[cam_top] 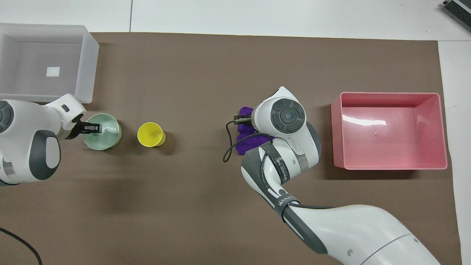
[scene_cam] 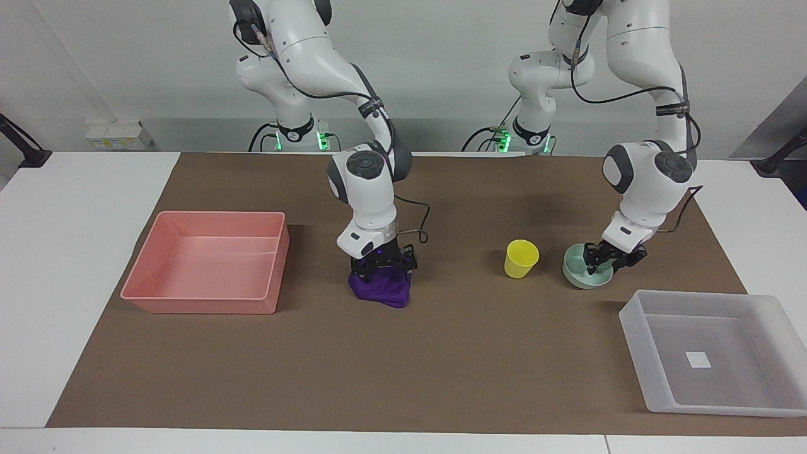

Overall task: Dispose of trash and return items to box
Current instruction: 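Lift the bowl into the clear box while the right gripper grasps the cloth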

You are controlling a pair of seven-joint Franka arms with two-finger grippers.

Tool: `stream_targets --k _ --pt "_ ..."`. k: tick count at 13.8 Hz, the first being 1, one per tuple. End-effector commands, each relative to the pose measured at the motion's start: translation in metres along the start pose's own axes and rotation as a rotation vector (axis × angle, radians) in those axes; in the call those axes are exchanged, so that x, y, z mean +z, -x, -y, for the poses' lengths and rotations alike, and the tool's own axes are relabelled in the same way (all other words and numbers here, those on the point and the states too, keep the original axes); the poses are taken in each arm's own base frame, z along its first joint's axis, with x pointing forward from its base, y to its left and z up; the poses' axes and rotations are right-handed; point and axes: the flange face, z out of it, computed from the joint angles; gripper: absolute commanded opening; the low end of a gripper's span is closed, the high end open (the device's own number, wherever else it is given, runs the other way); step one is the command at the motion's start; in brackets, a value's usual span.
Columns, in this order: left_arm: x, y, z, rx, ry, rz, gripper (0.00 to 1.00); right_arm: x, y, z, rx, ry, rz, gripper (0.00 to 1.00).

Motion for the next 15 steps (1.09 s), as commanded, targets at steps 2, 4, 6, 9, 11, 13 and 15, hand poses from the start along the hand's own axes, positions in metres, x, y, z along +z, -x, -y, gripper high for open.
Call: stream_targets --k 2,4,6,9,11,13,15 --pt "-0.007 -0.001 0.001 -0.01 0.003 -0.026 0.0 0.009 0.01 -0.008 -0.066 0.034 -0.013 0.78" --pt "-0.027 -0.01 0.002 -0.006 0.005 -0.022 0.0 0.015 0.015 -0.01 -0.059 0.039 -0.001 0.47" --pt "-0.058 -0.026 0.005 -0.007 0.005 -0.028 0.0 0.015 0.015 -0.01 -0.056 0.039 -0.001 0.2" --pt "-0.104 -0.058 0.012 -0.011 0.003 -0.057 0.0 0.014 0.018 -0.005 -0.075 0.045 0.005 0.0" --pt "-0.12 -0.082 0.033 -0.037 -0.008 -0.109 0.0 0.01 0.018 -0.004 -0.08 0.058 0.015 0.0" --pt "-0.135 -0.102 0.052 -0.064 -0.017 -0.157 0.0 -0.017 0.011 -0.013 -0.054 0.077 0.034 0.0" --pt "-0.134 -0.12 0.081 -0.102 -0.025 -0.177 0.0 -0.058 0.0 -0.031 -0.022 0.085 0.027 0.0"
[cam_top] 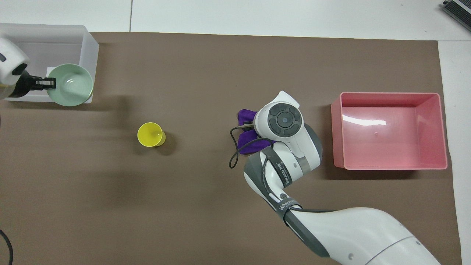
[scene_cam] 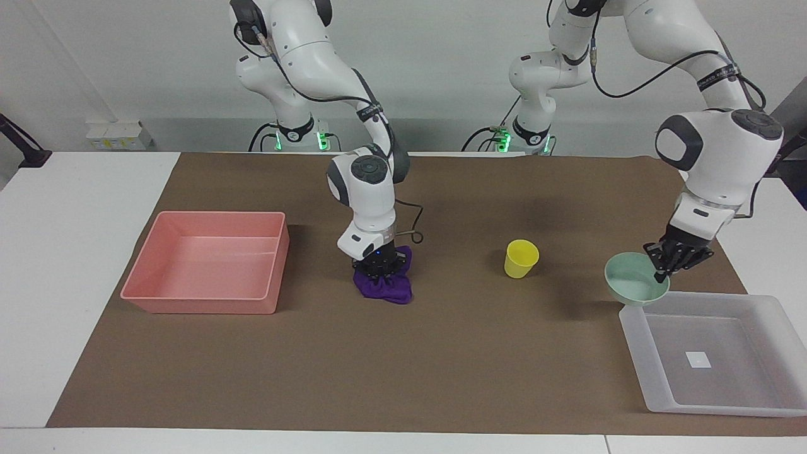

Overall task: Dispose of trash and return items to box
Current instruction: 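Lift the bowl into the clear box while the right gripper grasps the cloth, then carry the purple cloth with the right gripper over the pink tray, then release the cloth into the tray while the left gripper withdraws from the box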

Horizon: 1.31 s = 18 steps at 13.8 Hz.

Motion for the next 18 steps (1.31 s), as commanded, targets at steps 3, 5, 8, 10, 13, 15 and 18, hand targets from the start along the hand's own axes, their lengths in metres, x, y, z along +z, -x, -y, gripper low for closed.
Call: stream_targets --k 3,5,8,10,13,15,18 --pt "0.028 -0.054 0.055 -0.071 -0.005 0.004 0.0 -0.101 -0.009 -0.049 0.061 0.027 -0.01 0.0" --pt "0.045 -0.07 0.066 -0.079 -0.011 -0.009 0.0 -0.141 -0.012 -0.07 0.096 0.031 -0.022 0.0" --pt "0.083 -0.088 0.096 -0.108 -0.025 -0.024 0.0 -0.21 -0.016 -0.132 0.149 0.038 -0.066 0.0" --pt "0.097 -0.088 0.101 -0.112 -0.032 -0.03 0.0 -0.236 -0.015 -0.184 0.15 0.056 -0.079 0.0" --pt "0.117 -0.079 0.096 -0.136 -0.052 -0.041 0.0 -0.241 -0.014 -0.249 0.113 0.084 -0.064 0.0" --pt "0.128 -0.072 0.095 -0.139 -0.062 -0.054 0.0 -0.231 -0.007 -0.296 0.081 0.1 -0.039 0.0" --pt "0.144 -0.057 0.108 -0.158 -0.065 -0.032 0.0 -0.178 0.005 -0.341 0.07 0.109 -0.016 0.0"
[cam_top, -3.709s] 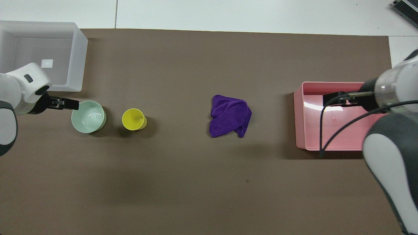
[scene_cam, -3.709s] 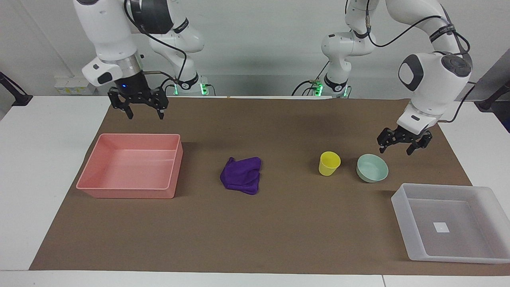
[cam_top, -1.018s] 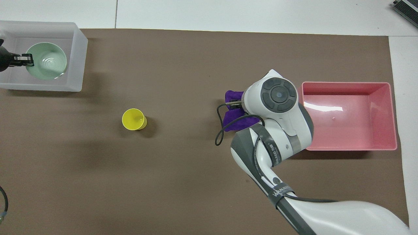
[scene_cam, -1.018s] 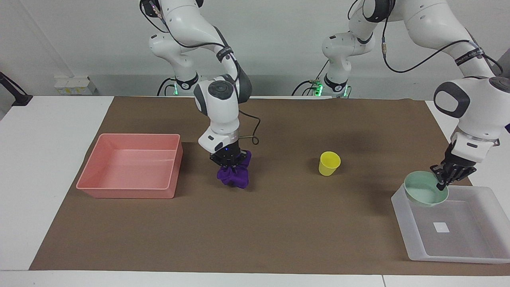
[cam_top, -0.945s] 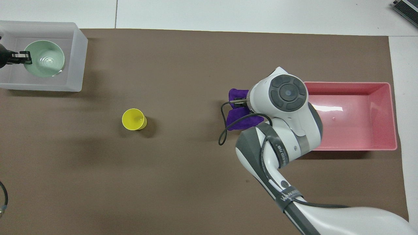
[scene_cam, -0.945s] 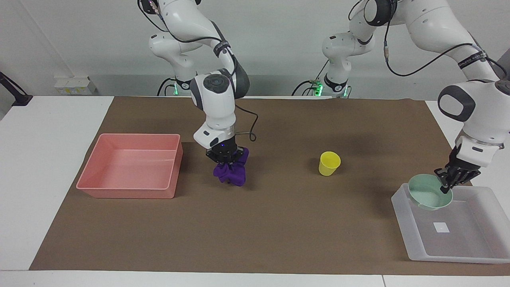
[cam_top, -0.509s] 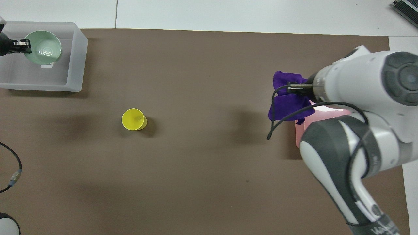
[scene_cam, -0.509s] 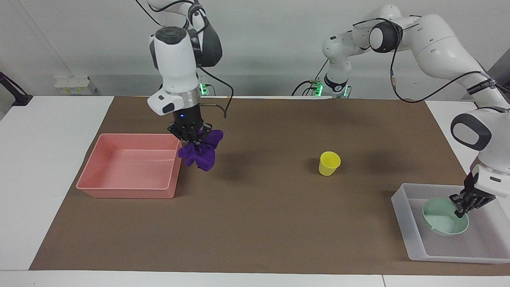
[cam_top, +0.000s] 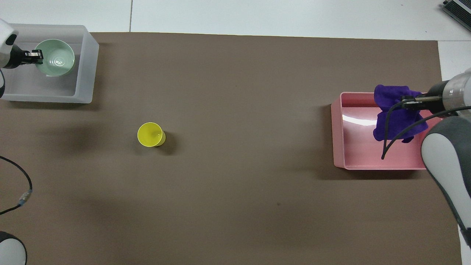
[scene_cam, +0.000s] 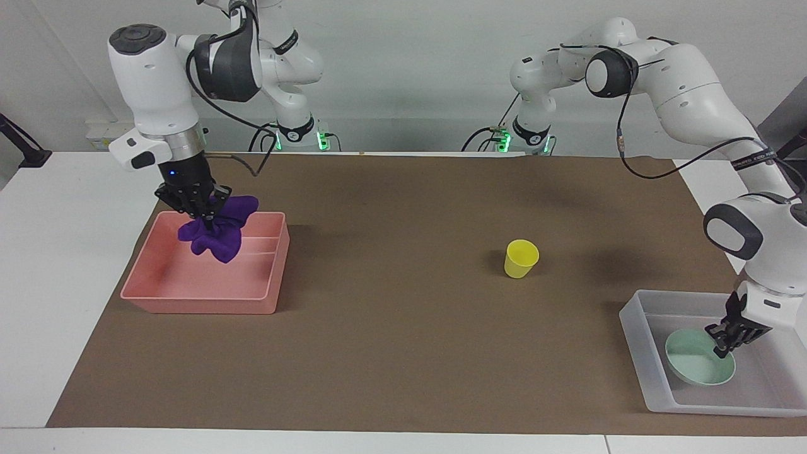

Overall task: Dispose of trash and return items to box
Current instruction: 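Release the cloth into the tray while the left gripper withdraws from the box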

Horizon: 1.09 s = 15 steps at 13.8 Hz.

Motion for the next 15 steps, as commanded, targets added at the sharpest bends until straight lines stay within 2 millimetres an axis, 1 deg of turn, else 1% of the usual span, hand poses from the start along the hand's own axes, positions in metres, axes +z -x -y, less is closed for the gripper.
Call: stream_targets --k 1,2,3,4,5,6,7,8,9,10,11,12,13,14,15 --pt "0.008 0.01 0.005 -0.014 -0.02 0.01 0.0 0.058 0.011 -0.019 -0.01 0.007 0.005 0.0" --pt "0.007 0.011 0.006 -0.012 -0.018 0.027 0.0 0.08 0.016 -0.022 -0.011 0.006 0.012 0.0" --pt "0.007 0.012 0.008 -0.012 -0.018 0.038 0.09 0.098 0.024 -0.02 -0.013 0.003 0.019 0.0" --pt "0.002 0.011 0.006 -0.008 -0.016 0.032 0.43 0.115 0.034 -0.018 -0.02 0.0 0.031 0.0" --pt "0.0 0.01 0.004 -0.004 -0.017 0.033 0.56 0.131 0.04 -0.018 -0.035 -0.002 0.039 0.0" --pt "-0.009 0.009 0.003 -0.002 -0.017 0.033 0.59 0.143 0.044 -0.025 -0.036 -0.002 0.039 0.0" --pt "-0.015 0.009 0.001 0.005 -0.014 0.044 0.69 0.152 0.046 -0.03 -0.04 -0.002 0.033 0.0" --pt "-0.03 0.006 -0.005 0.017 -0.011 0.041 0.8 0.162 0.045 -0.034 -0.046 0.001 0.026 0.0" --pt "-0.043 0.005 -0.008 0.021 -0.008 0.048 0.93 0.171 0.044 -0.042 -0.045 0.002 0.017 0.0" --pt "-0.058 0.006 -0.013 0.028 -0.004 0.059 0.97 0.177 0.045 -0.042 -0.047 0.003 0.011 0.0" --pt "-0.072 0.01 -0.024 0.042 0.002 0.067 1.0 0.183 0.048 -0.042 -0.047 0.0 0.013 0.0" --pt "-0.085 0.02 -0.039 0.062 0.009 0.075 1.0 0.185 0.05 -0.043 -0.043 0.001 0.008 0.0" --pt "-0.099 0.034 -0.051 0.082 0.014 0.082 1.0 0.185 0.05 -0.042 -0.037 0.001 0.007 0.0" --pt "-0.113 0.049 -0.071 0.109 0.021 0.094 1.0 0.185 0.05 -0.041 -0.029 0.0 0.01 0.31" --pt "-0.124 0.064 -0.089 0.132 0.029 0.104 1.0 0.185 0.05 -0.04 -0.006 0.0 0.013 0.89"
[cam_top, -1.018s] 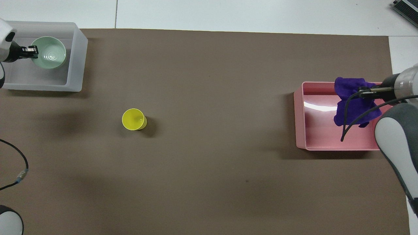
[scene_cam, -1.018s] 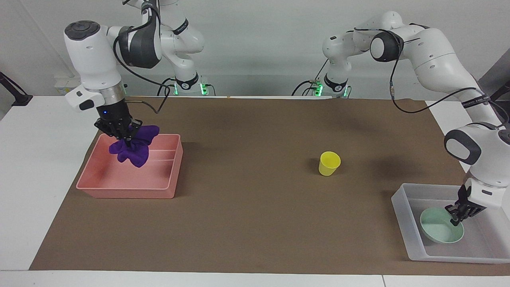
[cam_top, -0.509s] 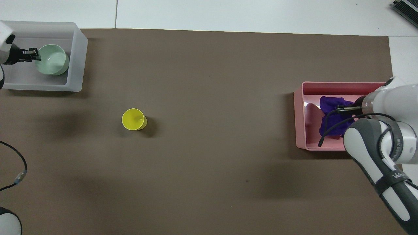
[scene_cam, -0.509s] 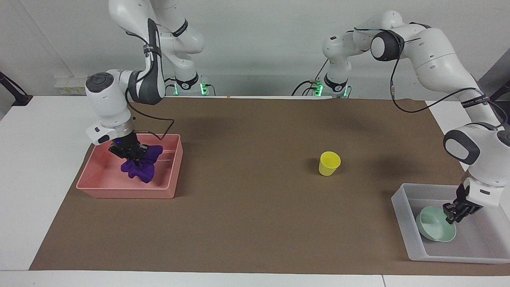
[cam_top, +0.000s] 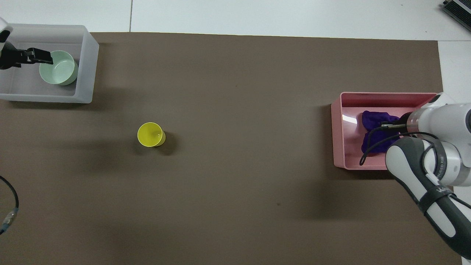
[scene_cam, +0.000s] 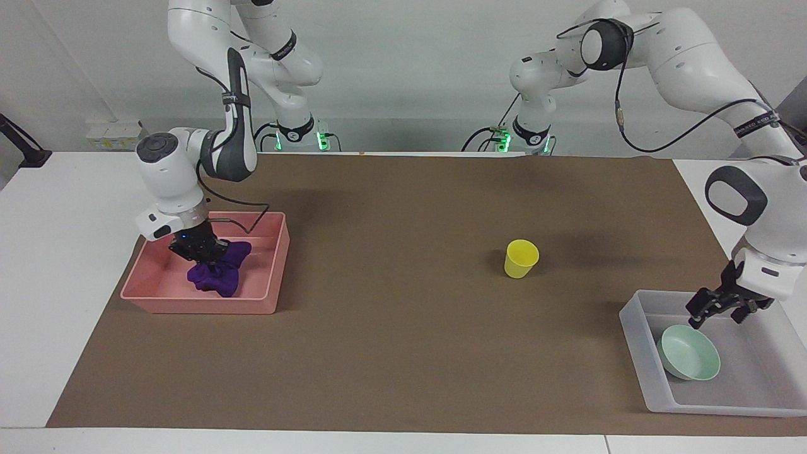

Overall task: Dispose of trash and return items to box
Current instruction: 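Release the cloth into the tray while the left gripper withdraws from the box, then reach the left gripper to the yellow cup while the right gripper withdraws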

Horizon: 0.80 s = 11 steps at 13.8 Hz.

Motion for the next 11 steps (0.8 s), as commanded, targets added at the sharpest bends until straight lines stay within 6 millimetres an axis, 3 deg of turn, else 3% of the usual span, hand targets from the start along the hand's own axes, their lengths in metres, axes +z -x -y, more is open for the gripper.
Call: stream_targets --k 1,3,6,9,11 --pt "-0.03 0.055 -0.05 0.068 0.001 0.051 1.0 -0.006 0.001 0.003 0.039 0.002 -0.013 1.0" --pt "-0.034 0.071 -0.092 0.117 0.015 0.073 1.0 -0.021 -0.001 0.014 0.07 -0.002 -0.006 1.0" --pt "-0.018 0.101 -0.151 0.15 0.031 0.126 1.0 -0.063 -0.013 0.046 0.122 -0.011 0.01 1.0" --pt "-0.003 0.137 -0.19 0.2 0.043 0.145 1.0 -0.109 -0.022 0.081 0.186 -0.014 0.02 1.0" --pt "0.015 0.172 -0.203 0.205 0.048 0.125 1.0 -0.142 -0.018 0.101 0.176 -0.02 0.023 1.0"
